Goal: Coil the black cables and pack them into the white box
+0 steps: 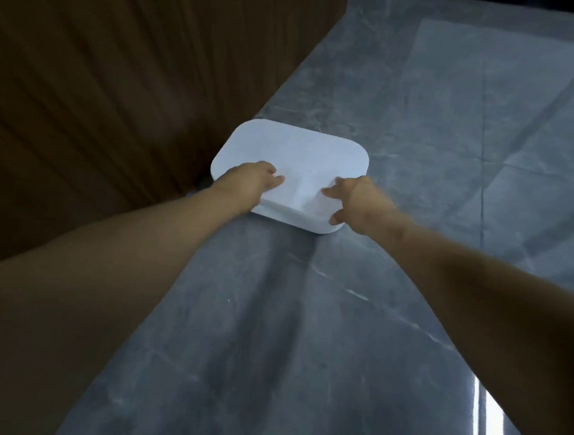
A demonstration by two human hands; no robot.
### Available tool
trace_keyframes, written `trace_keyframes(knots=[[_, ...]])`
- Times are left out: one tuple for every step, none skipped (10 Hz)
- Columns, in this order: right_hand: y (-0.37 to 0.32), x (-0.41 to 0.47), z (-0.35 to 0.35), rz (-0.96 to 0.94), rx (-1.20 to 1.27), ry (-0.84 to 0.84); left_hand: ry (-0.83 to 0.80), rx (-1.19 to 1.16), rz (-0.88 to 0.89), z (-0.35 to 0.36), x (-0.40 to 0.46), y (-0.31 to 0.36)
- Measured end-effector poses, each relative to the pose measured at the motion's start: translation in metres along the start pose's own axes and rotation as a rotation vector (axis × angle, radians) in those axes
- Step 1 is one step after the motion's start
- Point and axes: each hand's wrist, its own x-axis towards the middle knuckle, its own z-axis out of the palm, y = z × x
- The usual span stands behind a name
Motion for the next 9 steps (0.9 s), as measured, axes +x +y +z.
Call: trace_keyframes(knots=[[-0.006,0.021,-0.007,0.011,0.014,0.025,-0.031,-0.101,-0.055,-0.007,0.022,-0.017],[-0.012,0.039,-0.012,0.011,0.002,0.034,-0.034,-0.144,-0.068,-0.011,0.037,-0.033],[-0.017,0.052,-0.016,0.005,0.019,0.055,-0.029,-0.113,-0.032,-0.013,0.045,-0.045],[-0.017,0.058,-0.017,0.0,-0.004,0.034,-0.023,-0.034,0.069,-0.015,0.047,-0.053],[-0.018,0.057,-0.017,0.015,0.018,0.041,-0.018,0.014,0.093,-0.015,0.045,-0.053],[-0.019,0.053,-0.014,-0.008,0.012,0.048,-0.061,0.038,0.065,-0.015,0.036,-0.046],[-0.009,0.037,-0.016,-0.049,-0.019,0.061,-0.093,0.005,0.005,-0.018,0.02,-0.031],[0.017,0.005,-0.036,-0.025,-0.02,0.147,-0.025,-0.001,0.009,-0.043,0.0,0.0],[0.048,-0.045,-0.077,0.042,-0.007,0.19,0.02,-0.025,0.018,-0.088,-0.018,0.049]])
